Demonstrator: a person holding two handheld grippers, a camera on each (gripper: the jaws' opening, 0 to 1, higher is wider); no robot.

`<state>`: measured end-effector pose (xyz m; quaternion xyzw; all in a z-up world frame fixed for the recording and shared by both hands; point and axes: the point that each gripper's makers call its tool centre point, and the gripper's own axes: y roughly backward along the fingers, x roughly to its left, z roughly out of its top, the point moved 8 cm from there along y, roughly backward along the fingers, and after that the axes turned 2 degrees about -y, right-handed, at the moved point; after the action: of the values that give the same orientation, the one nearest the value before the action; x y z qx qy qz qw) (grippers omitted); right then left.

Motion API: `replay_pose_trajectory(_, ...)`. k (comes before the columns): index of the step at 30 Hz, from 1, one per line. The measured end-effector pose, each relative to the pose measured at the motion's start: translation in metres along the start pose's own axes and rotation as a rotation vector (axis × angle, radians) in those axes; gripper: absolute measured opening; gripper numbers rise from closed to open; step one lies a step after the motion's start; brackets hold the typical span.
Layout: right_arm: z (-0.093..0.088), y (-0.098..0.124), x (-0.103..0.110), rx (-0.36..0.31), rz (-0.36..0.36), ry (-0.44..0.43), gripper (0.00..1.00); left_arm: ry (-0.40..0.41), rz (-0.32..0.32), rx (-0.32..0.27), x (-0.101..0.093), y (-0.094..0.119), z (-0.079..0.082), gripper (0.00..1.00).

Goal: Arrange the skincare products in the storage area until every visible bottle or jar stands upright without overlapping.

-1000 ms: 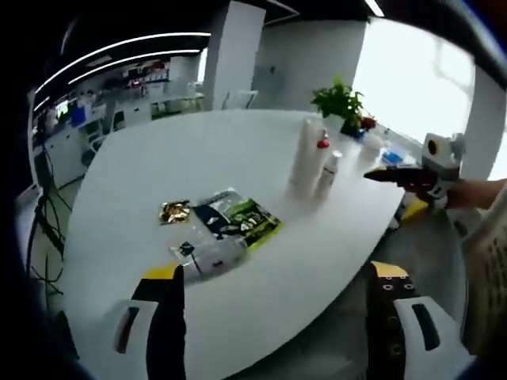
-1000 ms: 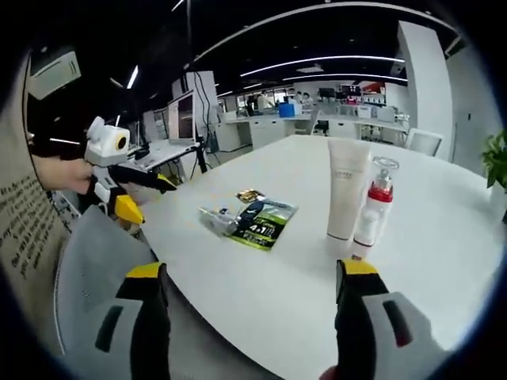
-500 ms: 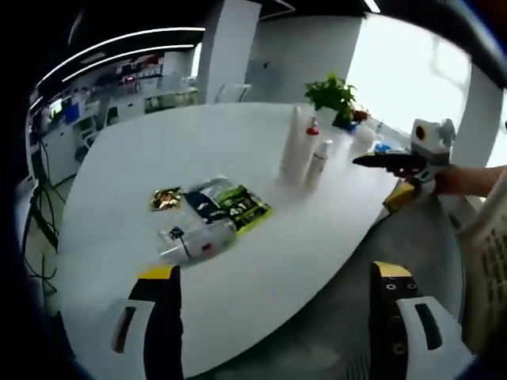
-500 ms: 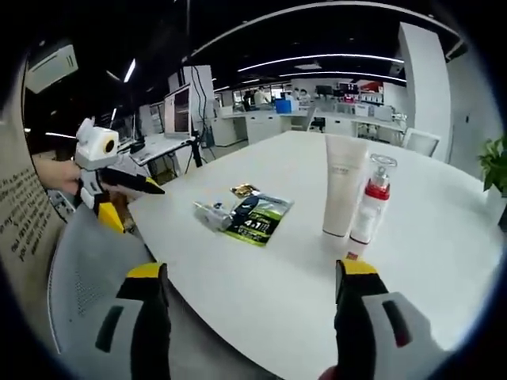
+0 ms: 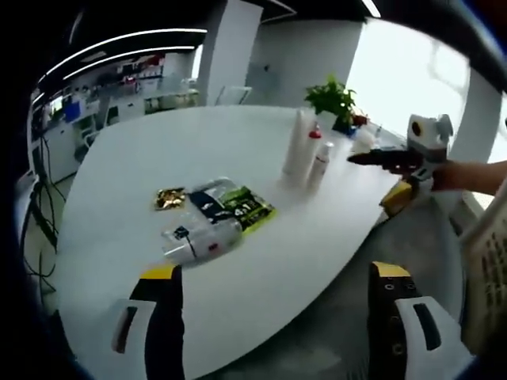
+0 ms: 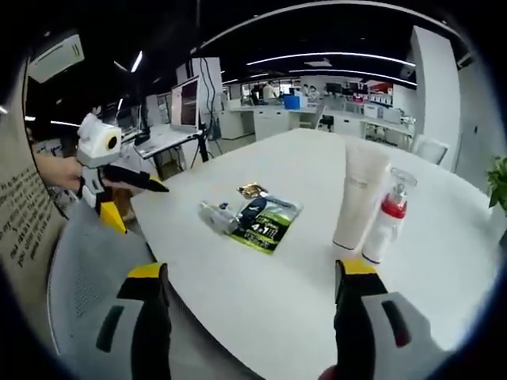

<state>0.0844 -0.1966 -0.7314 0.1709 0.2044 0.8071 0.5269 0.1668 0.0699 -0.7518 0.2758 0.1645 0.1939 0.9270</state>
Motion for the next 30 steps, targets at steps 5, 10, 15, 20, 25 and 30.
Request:
replay_pose_trajectory(5, 0.013, -0.016, 0.005, 0.016, 0.023, 0.048, 0.86, -0.004, -0.011, -0.018, 0.001, 0.005, 0.000, 0.96)
replay_pose_trajectory(10, 0.026, -0.039, 0.012, 0.045, 0.063, 0.120, 0.85, 0.002, -0.022, -0.031, 0.008, 0.011, -0.001, 0.97)
replay_pose_trajectory(15, 0.035, -0.062, 0.019, 0.078, 0.113, 0.190, 0.84, -0.001, -0.046, -0.025, 0.007, 0.014, -0.004, 0.97)
replay_pose_trajectory(20, 0.041, -0.084, 0.025, 0.118, 0.157, 0.230, 0.81, 0.000, -0.071, -0.027, 0.006, 0.015, -0.006, 0.97)
replay_pose_trajectory(25, 0.046, -0.108, 0.031, 0.138, 0.191, 0.252, 0.79, 0.005, -0.087, -0.034, 0.006, 0.013, -0.005, 0.97)
replay_pose_trajectory(30, 0.048, -0.132, 0.036, 0.164, 0.227, 0.270, 0.76, 0.012, -0.092, -0.047, 0.009, 0.014, -0.004, 0.97)
